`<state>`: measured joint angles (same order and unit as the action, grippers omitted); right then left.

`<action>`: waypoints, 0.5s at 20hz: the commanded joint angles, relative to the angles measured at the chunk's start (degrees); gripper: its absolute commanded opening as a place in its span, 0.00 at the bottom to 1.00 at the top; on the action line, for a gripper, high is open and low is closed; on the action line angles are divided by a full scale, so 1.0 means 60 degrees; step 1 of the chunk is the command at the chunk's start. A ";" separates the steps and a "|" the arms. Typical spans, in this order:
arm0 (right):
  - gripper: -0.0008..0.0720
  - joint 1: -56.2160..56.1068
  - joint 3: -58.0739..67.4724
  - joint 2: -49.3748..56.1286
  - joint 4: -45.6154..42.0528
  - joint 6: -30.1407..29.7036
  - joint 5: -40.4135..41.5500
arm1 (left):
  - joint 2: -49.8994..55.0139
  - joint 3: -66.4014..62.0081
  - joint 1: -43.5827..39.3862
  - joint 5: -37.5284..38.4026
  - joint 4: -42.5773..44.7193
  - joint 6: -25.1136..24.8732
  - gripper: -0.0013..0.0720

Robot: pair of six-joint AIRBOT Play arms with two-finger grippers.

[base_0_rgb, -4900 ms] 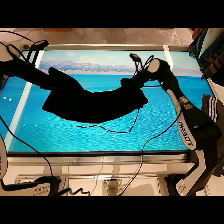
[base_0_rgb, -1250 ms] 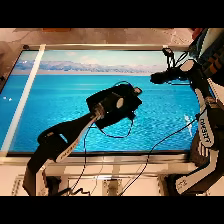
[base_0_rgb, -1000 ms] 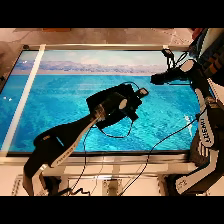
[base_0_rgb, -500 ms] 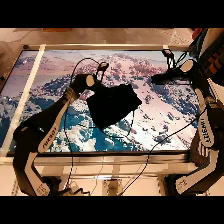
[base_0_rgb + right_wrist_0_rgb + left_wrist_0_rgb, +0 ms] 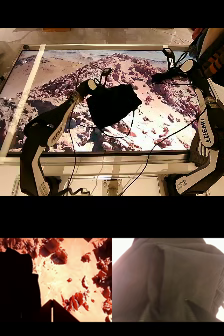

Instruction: Fold the clothes and pants, and hang the long-sleeved shirts on hangers.

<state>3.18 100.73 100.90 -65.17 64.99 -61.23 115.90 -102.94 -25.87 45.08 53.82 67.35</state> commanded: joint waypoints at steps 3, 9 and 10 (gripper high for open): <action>0.03 -0.0004 -0.0004 0.0007 0.0058 0.0004 0.0033 | 0.0157 -0.0015 -0.0448 -0.0681 0.0018 -0.0160 0.03; 0.03 -0.0004 -0.0004 0.0058 0.0084 -0.0025 0.0036 | -0.0488 -0.0015 -0.0973 0.1457 0.0015 -0.0914 0.03; 0.03 -0.0004 -0.0007 0.0102 0.0124 -0.0022 0.0022 | -0.0488 -0.0011 -0.1209 0.1956 0.0015 -0.0911 0.03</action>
<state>3.18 100.71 101.14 -64.79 64.93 -60.99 114.02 -102.98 -30.72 48.77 53.89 63.88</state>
